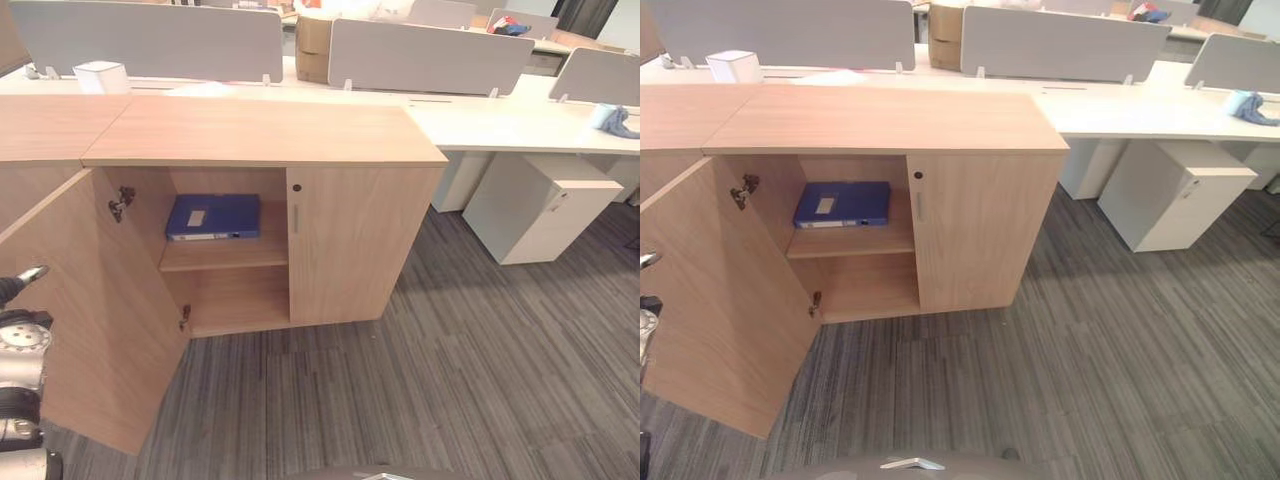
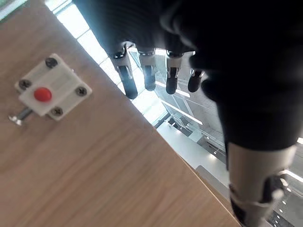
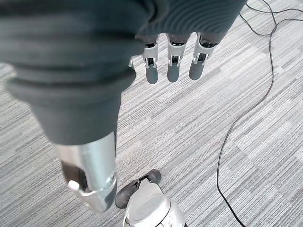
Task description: Put the empty folder in the office cabinet
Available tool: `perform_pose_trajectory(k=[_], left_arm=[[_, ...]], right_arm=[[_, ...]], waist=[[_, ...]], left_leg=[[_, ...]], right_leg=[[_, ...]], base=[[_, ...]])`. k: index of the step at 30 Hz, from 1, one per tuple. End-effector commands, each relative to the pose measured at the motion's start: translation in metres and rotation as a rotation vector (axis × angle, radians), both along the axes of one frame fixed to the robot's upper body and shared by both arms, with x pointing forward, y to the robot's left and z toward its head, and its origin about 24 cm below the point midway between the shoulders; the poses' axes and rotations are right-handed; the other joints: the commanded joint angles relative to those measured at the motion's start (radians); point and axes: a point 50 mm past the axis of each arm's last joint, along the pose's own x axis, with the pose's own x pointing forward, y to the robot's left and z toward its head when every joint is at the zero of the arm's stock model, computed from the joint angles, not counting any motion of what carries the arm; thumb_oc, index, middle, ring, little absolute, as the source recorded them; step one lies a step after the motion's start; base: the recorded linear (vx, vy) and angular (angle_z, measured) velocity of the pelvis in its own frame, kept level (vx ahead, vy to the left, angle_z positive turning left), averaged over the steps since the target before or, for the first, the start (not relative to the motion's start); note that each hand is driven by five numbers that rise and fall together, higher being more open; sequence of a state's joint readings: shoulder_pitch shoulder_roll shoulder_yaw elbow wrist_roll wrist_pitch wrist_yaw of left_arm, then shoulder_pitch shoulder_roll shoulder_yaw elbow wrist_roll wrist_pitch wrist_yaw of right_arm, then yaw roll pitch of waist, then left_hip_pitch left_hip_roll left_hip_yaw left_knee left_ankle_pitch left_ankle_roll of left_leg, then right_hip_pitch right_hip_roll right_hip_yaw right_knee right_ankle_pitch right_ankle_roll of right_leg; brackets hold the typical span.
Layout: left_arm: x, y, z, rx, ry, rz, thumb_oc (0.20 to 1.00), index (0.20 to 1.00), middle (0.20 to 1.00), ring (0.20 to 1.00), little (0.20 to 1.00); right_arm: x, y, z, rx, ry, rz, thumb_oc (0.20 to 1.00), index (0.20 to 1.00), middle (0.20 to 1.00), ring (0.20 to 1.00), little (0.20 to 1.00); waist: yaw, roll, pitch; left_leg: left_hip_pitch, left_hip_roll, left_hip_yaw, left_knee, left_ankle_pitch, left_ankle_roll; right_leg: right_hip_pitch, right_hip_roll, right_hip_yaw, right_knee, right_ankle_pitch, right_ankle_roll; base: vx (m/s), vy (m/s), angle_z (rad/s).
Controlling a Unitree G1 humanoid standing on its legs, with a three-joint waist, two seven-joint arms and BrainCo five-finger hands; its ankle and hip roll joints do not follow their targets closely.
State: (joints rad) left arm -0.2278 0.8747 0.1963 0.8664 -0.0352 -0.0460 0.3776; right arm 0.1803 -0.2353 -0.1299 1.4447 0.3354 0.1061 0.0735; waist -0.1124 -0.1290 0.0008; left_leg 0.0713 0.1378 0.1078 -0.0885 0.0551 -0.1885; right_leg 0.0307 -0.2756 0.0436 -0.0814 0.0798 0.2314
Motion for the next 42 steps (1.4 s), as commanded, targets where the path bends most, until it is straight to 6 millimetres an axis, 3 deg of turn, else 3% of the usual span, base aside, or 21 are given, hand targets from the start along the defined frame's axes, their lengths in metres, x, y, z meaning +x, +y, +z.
perform_pose_trajectory(k=[1,4,7,10,15,20,28,34,35,42], left_arm=[[-0.038,0.042,0.032,0.046,-0.044,0.182,1.0,1.0,1.0,1.0,1.0],[-0.065,0.057,0.035,0.063,-0.004,0.263,1.0,1.0,1.0,1.0,1.0],[-0.073,0.061,0.036,0.07,0.01,0.283,1.0,1.0,1.0,1.0,1.0],[-0.108,0.073,0.034,0.071,0.045,0.387,1.0,1.0,1.0,1.0,1.0],[-0.122,0.072,0.023,0.046,0.04,0.423,1.0,1.0,1.0,1.0,1.0],[-0.115,0.065,0.02,0.055,0.013,0.387,1.0,1.0,1.0,1.0,1.0],[-0.084,0.048,0.027,0.114,-0.042,0.279,1.0,1.0,1.0,1.0,1.0],[-0.061,0.035,0.034,0.133,-0.089,0.2,1.0,1.0,1.0,1.0,1.0],[-0.049,0.028,0.033,0.128,-0.107,0.16,1.0,1.0,1.0,1.0,1.0],[-0.033,0.017,0.027,0.096,-0.127,0.119,1.0,1.0,1.0,1.0,1.0]], right_arm=[[0.01,0.001,-0.001,0.004,-0.022,0.004,1.0,1.0,1.0,1.0,1.0],[0.004,0.004,-0.001,0.02,-0.005,-0.003,1.0,1.0,1.0,1.0,1.0],[0.003,0.005,-0.001,0.024,0.002,0.0,1.0,1.0,1.0,1.0,1.0],[0.004,0.01,-0.003,0.039,0.0,0.008,1.0,1.0,1.0,1.0,1.0],[0.014,0.013,-0.004,0.038,-0.036,0.012,1.0,1.0,1.0,1.0,1.0],[0.017,0.013,-0.005,0.036,-0.044,0.028,1.0,1.0,1.0,1.0,1.0],[0.016,0.014,-0.005,0.036,-0.05,0.048,1.0,1.0,1.0,1.0,1.0],[0.009,0.014,-0.004,0.037,-0.038,0.043,1.0,1.0,1.0,1.0,1.0],[0.008,0.014,-0.004,0.037,-0.035,0.042,1.0,1.0,1.0,1.0,1.0],[0.01,0.007,-0.003,0.01,-0.051,0.013,1.0,1.0,1.0,1.0,1.0]], waist=[[0.03,0.022,0.037],[0.042,0.029,0.037],[0.043,0.032,0.037],[0.062,0.041,0.037],[0.077,0.041,0.034],[0.083,0.034,0.031],[0.087,0.006,0.039],[0.077,-0.008,0.043],[0.072,-0.012,0.043],[0.053,-0.016,0.041]], left_leg=[[0.039,-0.101,0.001,0.001,-0.164,0.147],[0.039,-0.1,-0.003,0.001,-0.161,0.144],[0.039,-0.1,-0.008,0.001,-0.161,0.143],[0.035,-0.098,-0.023,0.001,-0.155,0.139],[0.033,-0.094,-0.036,0.001,-0.15,0.136],[0.03,-0.088,-0.046,0.001,-0.148,0.134],[0.016,-0.075,-0.055,0.001,-0.142,0.127],[0.012,-0.07,-0.045,0.001,-0.143,0.124],[0.011,-0.069,-0.042,0.001,-0.143,0.124],[0.014,-0.069,-0.03,0.001,-0.146,0.124]], right_leg=[[-0.053,0.014,-0.036,0.037,0.005,0.009],[-0.046,0.013,-0.047,0.034,0.002,0.008],[-0.043,0.013,-0.052,0.033,0.001,0.007],[-0.028,0.013,-0.073,0.031,-0.009,0.004],[-0.014,0.017,-0.09,0.029,-0.021,-0.002],[-0.006,0.022,-0.099,0.03,-0.029,-0.008],[-0.011,0.03,-0.106,0.024,-0.029,-0.013],[-0.017,0.035,-0.096,0.015,-0.024,-0.014],[-0.018,0.035,-0.091,0.015,-0.024,-0.015],[-0.023,0.038,-0.072,0.008,-0.02,-0.015]], base=[[0.04,-0.012,-0.08],[0.02,-0.011,-0.03],[0.01,-0.01,0.06],[0.03,-0.027,0.15],[0.0,-0.013,0.23],[0.0,-0.006,0.13],[-0.01,-0.012,0.06],[0.0,0.0,0.0],[0.0,0.0,0.0],[0.0,0.005,-0.06]])
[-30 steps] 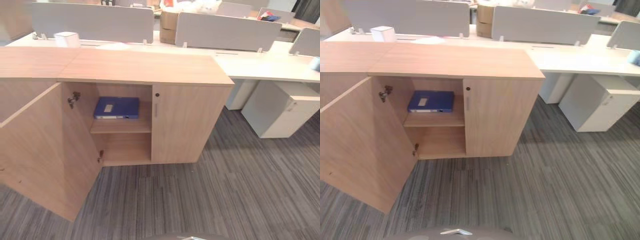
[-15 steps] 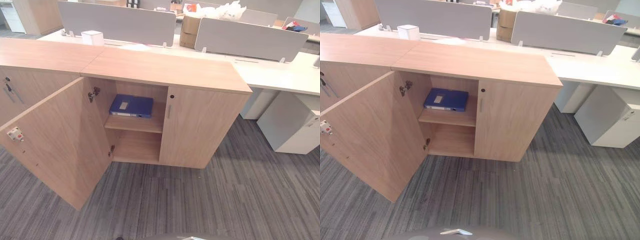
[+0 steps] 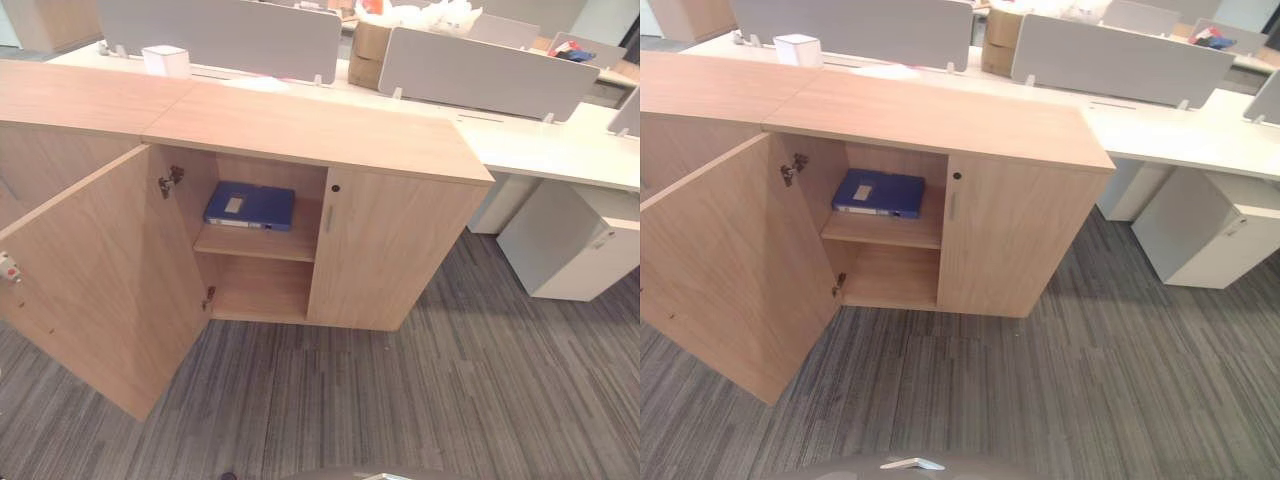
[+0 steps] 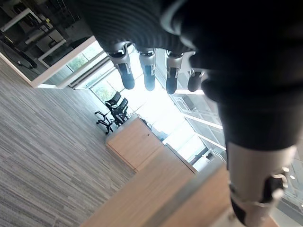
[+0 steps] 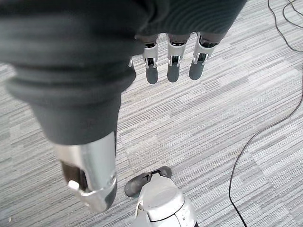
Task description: Put the empty folder in the office cabinet
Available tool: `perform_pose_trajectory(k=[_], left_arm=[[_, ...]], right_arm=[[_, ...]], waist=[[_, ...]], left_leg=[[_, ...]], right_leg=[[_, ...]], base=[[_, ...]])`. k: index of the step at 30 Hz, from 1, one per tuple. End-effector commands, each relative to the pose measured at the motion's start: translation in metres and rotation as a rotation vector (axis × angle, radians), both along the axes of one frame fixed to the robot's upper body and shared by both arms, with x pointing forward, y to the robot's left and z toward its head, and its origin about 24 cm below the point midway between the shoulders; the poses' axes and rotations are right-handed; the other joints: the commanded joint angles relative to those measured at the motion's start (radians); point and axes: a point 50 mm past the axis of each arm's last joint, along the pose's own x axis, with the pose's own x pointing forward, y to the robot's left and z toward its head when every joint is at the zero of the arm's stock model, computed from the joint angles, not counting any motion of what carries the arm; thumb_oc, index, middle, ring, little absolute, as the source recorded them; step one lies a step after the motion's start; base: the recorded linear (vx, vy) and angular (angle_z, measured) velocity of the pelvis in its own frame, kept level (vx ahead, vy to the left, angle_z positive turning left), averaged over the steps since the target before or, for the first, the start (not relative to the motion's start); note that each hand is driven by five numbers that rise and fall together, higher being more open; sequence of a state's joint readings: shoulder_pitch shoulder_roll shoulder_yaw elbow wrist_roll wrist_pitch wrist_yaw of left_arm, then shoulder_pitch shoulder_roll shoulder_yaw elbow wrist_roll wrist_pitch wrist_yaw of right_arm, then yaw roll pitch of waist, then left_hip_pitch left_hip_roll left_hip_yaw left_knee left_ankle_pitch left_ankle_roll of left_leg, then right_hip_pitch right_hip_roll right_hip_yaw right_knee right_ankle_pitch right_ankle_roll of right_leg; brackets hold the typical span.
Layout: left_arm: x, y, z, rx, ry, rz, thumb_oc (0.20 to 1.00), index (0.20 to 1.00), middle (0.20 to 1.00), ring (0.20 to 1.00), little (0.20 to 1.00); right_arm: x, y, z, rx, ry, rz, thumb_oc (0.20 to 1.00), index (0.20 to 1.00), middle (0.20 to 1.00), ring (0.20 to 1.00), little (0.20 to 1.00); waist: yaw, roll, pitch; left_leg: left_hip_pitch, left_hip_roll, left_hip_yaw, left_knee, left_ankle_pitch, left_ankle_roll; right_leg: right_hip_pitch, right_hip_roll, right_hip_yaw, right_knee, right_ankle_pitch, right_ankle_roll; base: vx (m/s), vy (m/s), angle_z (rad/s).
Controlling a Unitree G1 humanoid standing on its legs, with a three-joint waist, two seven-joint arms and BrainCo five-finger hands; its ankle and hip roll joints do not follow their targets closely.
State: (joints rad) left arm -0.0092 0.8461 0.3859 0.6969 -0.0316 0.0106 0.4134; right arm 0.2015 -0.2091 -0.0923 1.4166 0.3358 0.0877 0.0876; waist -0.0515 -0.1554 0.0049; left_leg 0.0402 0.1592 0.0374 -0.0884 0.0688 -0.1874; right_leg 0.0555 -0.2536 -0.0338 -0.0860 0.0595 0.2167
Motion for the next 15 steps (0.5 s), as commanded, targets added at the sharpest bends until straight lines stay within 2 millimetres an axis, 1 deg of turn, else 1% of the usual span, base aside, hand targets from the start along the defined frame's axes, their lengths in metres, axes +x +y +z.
perform_pose_trajectory(k=[1,4,10,15], left_arm=[[0.016,0.003,0.031,0.088,-0.107,-0.007,1.0,1.0,1.0,1.0,1.0],[0.025,-0.001,0.029,0.054,-0.137,-0.023,1.0,1.0,1.0,1.0,1.0],[0.03,-0.003,0.02,-0.034,-0.187,-0.009,1.0,1.0,1.0,1.0,1.0],[0.022,0.012,0.011,-0.149,-0.217,0.073,1.0,1.0,1.0,1.0,1.0]], right_arm=[[0.01,-0.004,0.0,-0.024,-0.029,-0.025,1.0,1.0,1.0,1.0,1.0],[0.008,-0.007,0.001,-0.039,-0.036,-0.069,1.0,1.0,1.0,1.0,1.0],[-0.001,-0.01,0.002,-0.048,-0.02,-0.094,1.0,1.0,1.0,1.0,1.0],[-0.009,-0.015,0.005,-0.068,-0.003,-0.109,1.0,1.0,1.0,1.0,1.0]], waist=[[-0.006,0.01,0.038],[-0.019,0.004,0.035],[-0.037,-0.009,0.038],[-0.057,-0.025,0.038]], left_leg=[[0.045,-0.09,0.041,0.001,-0.16,0.123],[0.045,-0.09,0.048,0.001,-0.159,0.123],[0.041,-0.091,0.059,0.001,-0.158,0.123],[0.04,-0.088,0.078,0.001,-0.155,0.121]], right_leg=[[-0.048,0.016,0.007,0.012,0.0,0.0],[-0.05,0.018,0.014,0.011,0.002,0.0],[-0.066,0.021,0.026,0.009,0.013,0.003],[-0.079,0.025,0.044,0.005,0.023,0.007]], base=[[-0.02,0.02,-0.13],[-0.01,0.013,-0.1],[-0.02,0.002,-0.04],[-0.03,0.001,-0.08]])
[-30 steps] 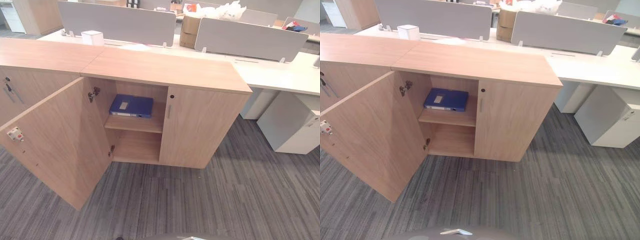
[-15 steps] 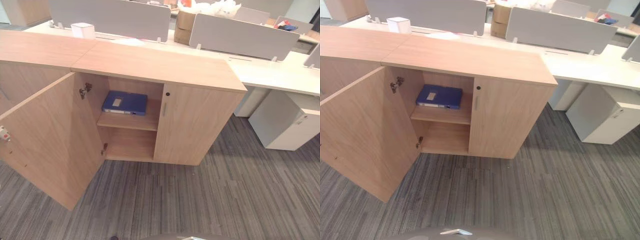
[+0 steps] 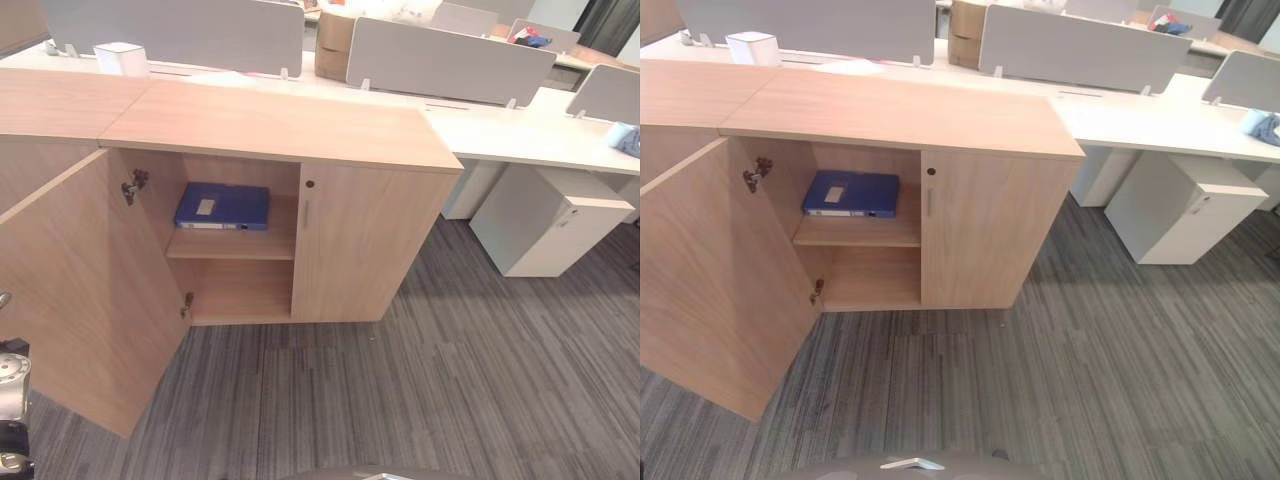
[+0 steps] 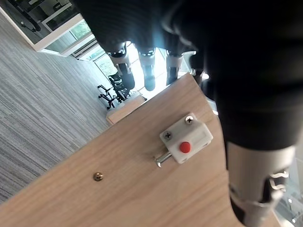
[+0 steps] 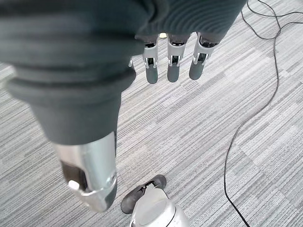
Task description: Put the empty folder in the office cabinet
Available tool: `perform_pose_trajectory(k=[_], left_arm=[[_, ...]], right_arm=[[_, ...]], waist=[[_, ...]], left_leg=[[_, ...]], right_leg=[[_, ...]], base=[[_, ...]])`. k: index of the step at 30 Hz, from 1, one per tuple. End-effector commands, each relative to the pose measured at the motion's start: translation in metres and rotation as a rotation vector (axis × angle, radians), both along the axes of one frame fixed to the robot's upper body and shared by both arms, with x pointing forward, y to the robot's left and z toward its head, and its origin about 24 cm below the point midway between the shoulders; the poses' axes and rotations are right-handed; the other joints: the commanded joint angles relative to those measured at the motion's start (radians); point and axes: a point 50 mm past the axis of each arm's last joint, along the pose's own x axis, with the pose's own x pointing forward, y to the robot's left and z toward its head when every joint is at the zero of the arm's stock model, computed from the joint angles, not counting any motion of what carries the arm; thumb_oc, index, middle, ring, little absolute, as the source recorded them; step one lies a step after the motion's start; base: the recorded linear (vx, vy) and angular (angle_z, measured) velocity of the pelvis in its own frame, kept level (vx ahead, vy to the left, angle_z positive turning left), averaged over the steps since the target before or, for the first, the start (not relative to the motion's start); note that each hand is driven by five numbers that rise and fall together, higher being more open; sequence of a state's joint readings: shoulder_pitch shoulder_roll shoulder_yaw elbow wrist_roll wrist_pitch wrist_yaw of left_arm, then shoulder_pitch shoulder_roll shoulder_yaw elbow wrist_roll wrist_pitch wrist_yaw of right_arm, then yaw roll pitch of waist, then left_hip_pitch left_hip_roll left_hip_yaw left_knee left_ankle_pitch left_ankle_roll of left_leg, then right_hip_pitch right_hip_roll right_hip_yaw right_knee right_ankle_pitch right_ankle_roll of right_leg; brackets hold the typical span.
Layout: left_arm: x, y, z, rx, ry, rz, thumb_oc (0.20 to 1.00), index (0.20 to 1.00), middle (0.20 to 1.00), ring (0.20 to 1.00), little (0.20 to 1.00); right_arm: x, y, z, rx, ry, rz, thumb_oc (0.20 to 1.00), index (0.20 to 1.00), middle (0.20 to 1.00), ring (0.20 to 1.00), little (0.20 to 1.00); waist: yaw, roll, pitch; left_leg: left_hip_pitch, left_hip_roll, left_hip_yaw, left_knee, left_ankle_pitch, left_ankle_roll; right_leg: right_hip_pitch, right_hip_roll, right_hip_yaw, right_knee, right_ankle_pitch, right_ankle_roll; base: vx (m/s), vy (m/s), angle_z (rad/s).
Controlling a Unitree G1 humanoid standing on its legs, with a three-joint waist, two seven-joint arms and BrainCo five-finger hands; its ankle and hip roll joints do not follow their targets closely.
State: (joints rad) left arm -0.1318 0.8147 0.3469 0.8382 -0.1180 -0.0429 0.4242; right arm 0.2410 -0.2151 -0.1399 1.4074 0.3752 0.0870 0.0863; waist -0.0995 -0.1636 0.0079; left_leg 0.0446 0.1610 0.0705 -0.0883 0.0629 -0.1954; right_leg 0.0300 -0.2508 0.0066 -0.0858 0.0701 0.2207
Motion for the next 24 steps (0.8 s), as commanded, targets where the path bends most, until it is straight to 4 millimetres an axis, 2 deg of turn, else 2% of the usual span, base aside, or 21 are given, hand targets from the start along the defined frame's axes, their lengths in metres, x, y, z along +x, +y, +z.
perform_pose_trajectory(k=[1,8,9,10,13,16,17,19,20,21,22,23,24], left_arm=[[0.008,0.017,0.025,-0.054,-0.125,0.051,1.0,1.0,1.0,1.0,1.0],[0.024,0.012,0.026,-0.108,-0.157,0.016,1.0,1.0,1.0,1.0,1.0],[0.036,0.003,0.023,-0.148,-0.198,-0.025,1.0,1.0,1.0,1.0,1.0],[0.037,0.002,0.023,-0.149,-0.198,-0.026,1.0,1.0,1.0,1.0,1.0],[0.077,-0.046,0.009,-0.26,-0.306,-0.211,1.0,1.0,1.0,1.0,1.0],[0.107,-0.11,-0.001,-0.41,-0.458,-0.412,1.0,1.0,1.0,1.0,1.0],[0.107,-0.112,-0.002,-0.413,-0.457,-0.412,1.0,1.0,1.0,1.0,1.0],[0.115,-0.157,-0.006,-0.529,-0.561,-0.535,1.0,1.0,1.0,1.0,1.0],[0.115,-0.189,-0.012,-0.62,-0.593,-0.629,1.0,1.0,1.0,1.0,1.0],[0.115,-0.19,-0.012,-0.622,-0.593,-0.629,1.0,1.0,1.0,1.0,1.0],[0.112,-0.219,-0.021,-0.707,-0.588,-0.716,1.0,1.0,1.0,1.0,1.0],[0.11,-0.235,-0.023,-0.741,-0.579,-0.776,1.0,1.0,1.0,1.0,1.0],[0.109,-0.235,-0.023,-0.742,-0.578,-0.777,1.0,1.0,1.0,1.0,1.0]], right_arm=[[0.005,-0.012,0.002,-0.05,-0.009,-0.022,1.0,1.0,1.0,1.0,1.0],[0.0,-0.016,0.004,-0.064,-0.009,-0.029,1.0,1.0,1.0,1.0,1.0],[-0.003,-0.015,0.004,-0.062,-0.003,-0.03,1.0,1.0,1.0,1.0,1.0],[-0.003,-0.015,0.004,-0.062,-0.003,-0.032,1.0,1.0,1.0,1.0,1.0],[-0.006,-0.011,0.004,-0.052,0.014,-0.028,1.0,1.0,1.0,1.0,1.0],[-0.004,-0.007,0.002,-0.043,0.019,-0.019,1.0,1.0,1.0,1.0,1.0],[-0.005,-0.007,0.002,-0.045,0.02,-0.02,1.0,1.0,1.0,1.0,1.0],[0.0,-0.004,0.001,-0.036,0.021,-0.005,1.0,1.0,1.0,1.0,1.0],[0.004,-0.004,0.0,-0.037,0.024,0.007,1.0,1.0,1.0,1.0,1.0],[0.004,-0.004,0.0,-0.038,0.025,0.006,1.0,1.0,1.0,1.0,1.0],[0.011,-0.003,-0.001,-0.034,0.018,0.016,1.0,1.0,1.0,1.0,1.0],[0.014,-0.002,-0.002,-0.034,0.014,0.017,1.0,1.0,1.0,1.0,1.0],[0.013,-0.002,-0.002,-0.034,0.014,0.016,1.0,1.0,1.0,1.0,1.0]], waist=[[-0.011,-0.021,0.035],[-0.033,-0.062,0.041],[-0.041,-0.073,0.041],[-0.038,-0.073,0.041],[-0.042,-0.084,0.04],[-0.038,-0.08,0.04],[-0.037,-0.077,0.04],[-0.032,-0.071,0.044],[-0.027,-0.063,0.045],[-0.026,-0.062,0.045],[-0.023,-0.055,0.045],[-0.02,-0.05,0.045],[-0.019,-0.05,0.045]], left_leg=[[0.034,-0.09,0.048,0.001,-0.149,0.129],[0.036,-0.086,0.068,0.001,-0.15,0.129],[0.039,-0.084,0.076,0.001,-0.152,0.129],[0.039,-0.084,0.077,0.001,-0.152,0.13],[0.041,-0.089,0.082,0.001,-0.154,0.133],[0.039,-0.095,0.073,0.001,-0.157,0.138],[0.04,-0.095,0.073,0.001,-0.157,0.139],[0.036,-0.1,0.065,0.001,-0.157,0.145],[0.034,-0.102,0.06,0.001,-0.157,0.149],[0.035,-0.102,0.061,0.001,-0.157,0.149],[0.033,-0.105,0.06,0.001,-0.157,0.152],[0.032,-0.107,0.061,0.001,-0.157,0.154],[0.032,-0.107,0.062,0.001,-0.157,0.154]], right_leg=[[-0.058,0.024,0.009,0.005,0.015,0.004],[-0.079,0.034,0.034,0.006,0.033,0.011],[-0.082,0.035,0.039,0.005,0.037,0.012],[-0.083,0.035,0.041,0.005,0.037,0.012],[-0.084,0.035,0.051,0.004,0.039,0.01],[-0.08,0.029,0.047,0.005,0.038,0.006],[-0.08,0.029,0.046,0.005,0.038,0.006],[-0.078,0.026,0.04,0.006,0.038,0.002],[-0.076,0.025,0.037,0.006,0.039,0.0],[-0.076,0.025,0.037,0.006,0.039,0.0],[-0.073,0.023,0.037,0.005,0.04,0.0],[-0.072,0.022,0.037,0.005,0.04,-0.001],[-0.072,0.022,0.037,0.005,0.04,-0.001]], base=[[-0.03,-0.006,-0.13],[-0.04,-0.02,-0.09],[-0.03,-0.011,-0.16],[-0.05,-0.014,-0.1],[-0.02,0.004,-0.01],[-0.03,0.024,0.09],[-0.02,0.02,0.17],[-0.03,0.033,0.11],[-0.03,0.029,0.08],[-0.03,0.03,0.22],[-0.02,0.017,0.24],[-0.02,0.017,0.21],[-0.02,0.011,-0.06]])
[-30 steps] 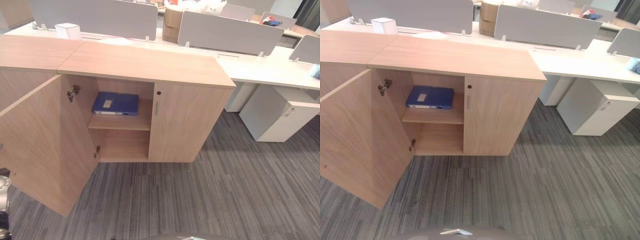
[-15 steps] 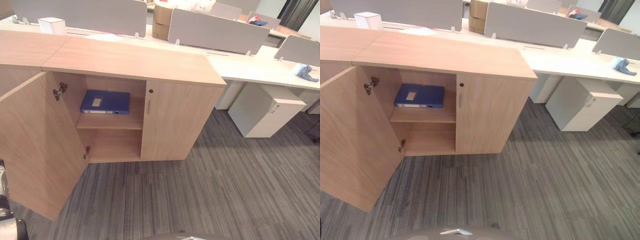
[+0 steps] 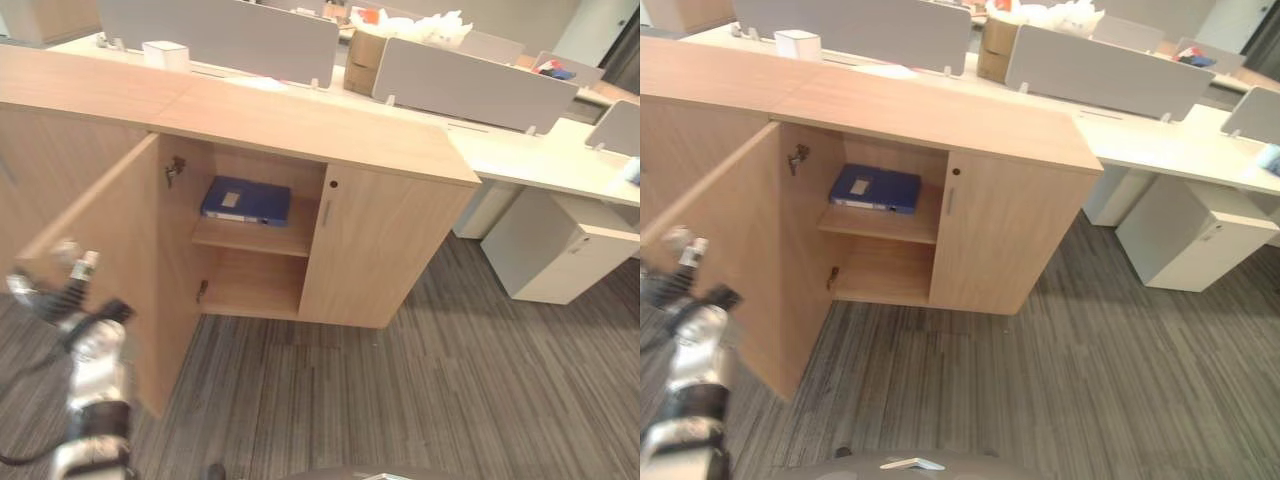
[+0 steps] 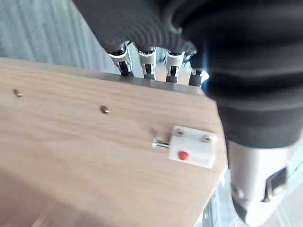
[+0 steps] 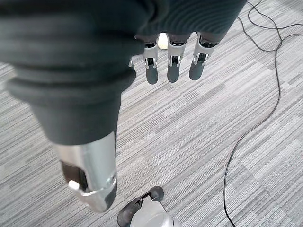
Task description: Put the empty folder in the office cabinet
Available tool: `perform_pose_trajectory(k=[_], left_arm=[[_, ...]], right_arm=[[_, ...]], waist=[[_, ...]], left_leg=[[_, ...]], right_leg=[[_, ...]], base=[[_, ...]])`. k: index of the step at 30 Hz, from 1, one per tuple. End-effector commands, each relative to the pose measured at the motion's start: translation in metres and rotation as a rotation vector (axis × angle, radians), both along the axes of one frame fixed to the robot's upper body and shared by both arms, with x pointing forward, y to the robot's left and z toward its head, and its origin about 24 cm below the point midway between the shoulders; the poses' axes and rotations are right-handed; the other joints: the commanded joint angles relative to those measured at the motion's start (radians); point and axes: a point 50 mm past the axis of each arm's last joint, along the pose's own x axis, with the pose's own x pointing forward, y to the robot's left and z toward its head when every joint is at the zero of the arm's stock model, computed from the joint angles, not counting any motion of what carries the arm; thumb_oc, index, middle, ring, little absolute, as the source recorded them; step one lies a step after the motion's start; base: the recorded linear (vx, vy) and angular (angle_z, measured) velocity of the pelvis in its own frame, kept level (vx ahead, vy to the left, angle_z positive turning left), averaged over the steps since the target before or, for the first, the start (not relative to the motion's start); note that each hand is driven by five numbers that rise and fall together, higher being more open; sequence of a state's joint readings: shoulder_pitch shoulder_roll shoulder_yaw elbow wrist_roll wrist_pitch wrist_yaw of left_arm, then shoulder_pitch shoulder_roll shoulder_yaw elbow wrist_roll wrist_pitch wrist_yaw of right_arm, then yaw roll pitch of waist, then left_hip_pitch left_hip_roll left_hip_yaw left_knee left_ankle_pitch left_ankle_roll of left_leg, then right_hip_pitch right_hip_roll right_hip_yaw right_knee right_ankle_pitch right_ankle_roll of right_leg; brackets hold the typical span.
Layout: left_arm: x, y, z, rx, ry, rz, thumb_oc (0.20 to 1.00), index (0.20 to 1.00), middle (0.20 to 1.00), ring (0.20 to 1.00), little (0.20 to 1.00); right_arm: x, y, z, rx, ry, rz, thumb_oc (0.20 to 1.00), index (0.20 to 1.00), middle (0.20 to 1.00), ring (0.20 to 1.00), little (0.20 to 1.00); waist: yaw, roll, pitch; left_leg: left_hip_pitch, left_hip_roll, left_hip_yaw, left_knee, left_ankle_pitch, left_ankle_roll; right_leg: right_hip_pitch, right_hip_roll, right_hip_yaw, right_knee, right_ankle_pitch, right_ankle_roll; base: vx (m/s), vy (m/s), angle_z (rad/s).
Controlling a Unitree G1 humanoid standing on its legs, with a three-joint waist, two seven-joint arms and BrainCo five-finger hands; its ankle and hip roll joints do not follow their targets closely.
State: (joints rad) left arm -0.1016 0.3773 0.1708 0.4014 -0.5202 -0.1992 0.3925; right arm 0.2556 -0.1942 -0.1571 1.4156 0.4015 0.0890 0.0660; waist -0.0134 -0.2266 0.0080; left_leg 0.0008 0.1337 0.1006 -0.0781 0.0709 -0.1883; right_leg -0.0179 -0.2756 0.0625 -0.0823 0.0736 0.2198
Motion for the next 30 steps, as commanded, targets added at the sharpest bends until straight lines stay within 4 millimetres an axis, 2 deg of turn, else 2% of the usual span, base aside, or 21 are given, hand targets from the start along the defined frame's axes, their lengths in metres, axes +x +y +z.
perform_pose_trajectory(k=[1,4,8,17,21,22,23,24,25,26,28,29,30], left_arm=[[0.04,-0.11,0.017,-0.122,-0.148,-0.541,1.0,1.0,1.0,1.0,1.0],[0.03,-0.13,0.014,-0.142,-0.141,-0.659,1.0,1.0,1.0,1.0,1.0],[0.019,-0.141,0.015,-0.175,-0.149,-0.761,1.0,1.0,1.0,1.0,1.0],[0.011,-0.136,0.014,-0.218,-0.169,-0.768,1.0,1.0,1.0,1.0,1.0],[0.003,-0.126,-0.008,-0.253,-0.087,-0.706,1.0,1.0,1.0,1.0,1.0],[0.003,-0.126,-0.009,-0.253,-0.087,-0.706,1.0,1.0,1.0,1.0,1.0],[-0.007,-0.118,-0.032,-0.26,0.017,-0.663,1.0,1.0,1.0,1.0,1.0],[-0.012,-0.114,-0.04,-0.267,0.056,-0.643,1.0,1.0,1.0,1.0,1.0],[-0.022,-0.109,-0.059,-0.274,0.151,-0.612,1.0,1.0,1.0,1.0,1.0],[-0.021,-0.109,-0.059,-0.274,0.15,-0.612,1.0,1.0,1.0,1.0,1.0],[-0.04,-0.099,-0.087,-0.276,0.293,-0.562,1.0,1.0,1.0,1.0,1.0],[-0.066,-0.09,-0.12,-0.273,0.489,-0.513,1.0,1.0,1.0,1.0,1.0],[-0.084,-0.087,-0.138,-0.268,0.615,-0.496,1.0,1.0,1.0,1.0,1.0]], right_arm=[[0.031,-0.01,-0.002,-0.038,-0.024,0.072,1.0,1.0,1.0,1.0,1.0],[0.038,-0.01,-0.003,-0.039,-0.036,0.068,1.0,1.0,1.0,1.0,1.0],[0.042,-0.014,-0.002,-0.044,-0.03,0.079,1.0,1.0,1.0,1.0,1.0],[0.048,-0.019,-0.001,-0.037,-0.022,0.142,1.0,1.0,1.0,1.0,1.0],[0.059,-0.017,-0.002,-0.039,-0.057,0.148,1.0,1.0,1.0,1.0,1.0],[0.059,-0.017,-0.002,-0.039,-0.057,0.148,1.0,1.0,1.0,1.0,1.0],[0.065,-0.016,-0.003,-0.043,-0.072,0.152,1.0,1.0,1.0,1.0,1.0],[0.067,-0.016,-0.003,-0.045,-0.076,0.153,1.0,1.0,1.0,1.0,1.0],[0.07,-0.016,-0.003,-0.047,-0.085,0.154,1.0,1.0,1.0,1.0,1.0],[0.07,-0.016,-0.003,-0.047,-0.085,0.154,1.0,1.0,1.0,1.0,1.0],[0.077,-0.015,-0.003,-0.058,-0.1,0.157,1.0,1.0,1.0,1.0,1.0],[0.085,-0.015,-0.003,-0.066,-0.12,0.154,1.0,1.0,1.0,1.0,1.0],[0.091,-0.015,-0.003,-0.071,-0.135,0.148,1.0,1.0,1.0,1.0,1.0]], waist=[[-0.101,0.023,0.046],[-0.096,0.036,0.044],[-0.09,0.054,0.044],[-0.088,0.077,0.037],[-0.083,0.088,0.038],[-0.084,0.088,0.037],[-0.078,0.095,0.035],[-0.077,0.098,0.035],[-0.074,0.101,0.034],[-0.075,0.102,0.034],[-0.069,0.109,0.034],[-0.064,0.117,0.031],[-0.062,0.122,0.03]], left_leg=[[0.075,-0.082,0.03,-0.009,-0.164,0.15],[0.077,-0.082,0.03,-0.009,-0.165,0.152],[0.08,-0.085,0.027,-0.009,-0.167,0.154],[0.091,-0.085,0.022,-0.009,-0.169,0.154],[0.087,-0.085,0.015,-0.009,-0.165,0.151],[0.087,-0.085,0.014,-0.009,-0.165,0.151],[0.086,-0.085,0.011,-0.009,-0.163,0.15],[0.084,-0.085,0.008,-0.009,-0.162,0.151],[0.083,-0.086,0.006,-0.009,-0.16,0.151],[0.082,-0.086,0.006,-0.009,-0.16,0.151],[0.081,-0.088,0.001,-0.009,-0.159,0.152],[0.081,-0.09,-0.001,-0.009,-0.158,0.154],[0.081,-0.091,-0.001,-0.009,-0.158,0.155]], right_leg=[[-0.023,0.046,-0.019,0.002,0.037,-0.002],[-0.018,0.044,-0.017,0.002,0.033,-0.004],[-0.013,0.043,-0.015,0.005,0.028,-0.008],[0.001,0.042,-0.017,0.008,0.015,-0.014],[0.004,0.045,-0.026,0.017,0.007,-0.02],[0.004,0.045,-0.026,0.017,0.007,-0.02],[0.006,0.046,-0.034,0.017,0.006,-0.022],[0.007,0.047,-0.038,0.018,0.006,-0.024],[0.007,0.046,-0.042,0.02,0.006,-0.025],[0.007,0.046,-0.043,0.02,0.006,-0.025],[0.009,0.045,-0.05,0.023,0.005,-0.026],[0.011,0.043,-0.057,0.026,0.003,-0.027],[0.012,0.042,-0.058,0.028,0.0,-0.027]], base=[[-0.02,0.005,-0.15],[-0.01,-0.003,-0.29],[0.01,-0.01,-0.13],[0.02,-0.014,-0.19],[0.03,-0.015,0.05],[0.04,-0.018,0.21],[0.03,-0.017,0.21],[0.03,-0.024,0.18],[0.01,-0.01,0.05],[0.01,-0.009,0.03],[0.01,-0.003,0.07],[0.02,0.002,0.11],[0.01,0.004,0.11]])
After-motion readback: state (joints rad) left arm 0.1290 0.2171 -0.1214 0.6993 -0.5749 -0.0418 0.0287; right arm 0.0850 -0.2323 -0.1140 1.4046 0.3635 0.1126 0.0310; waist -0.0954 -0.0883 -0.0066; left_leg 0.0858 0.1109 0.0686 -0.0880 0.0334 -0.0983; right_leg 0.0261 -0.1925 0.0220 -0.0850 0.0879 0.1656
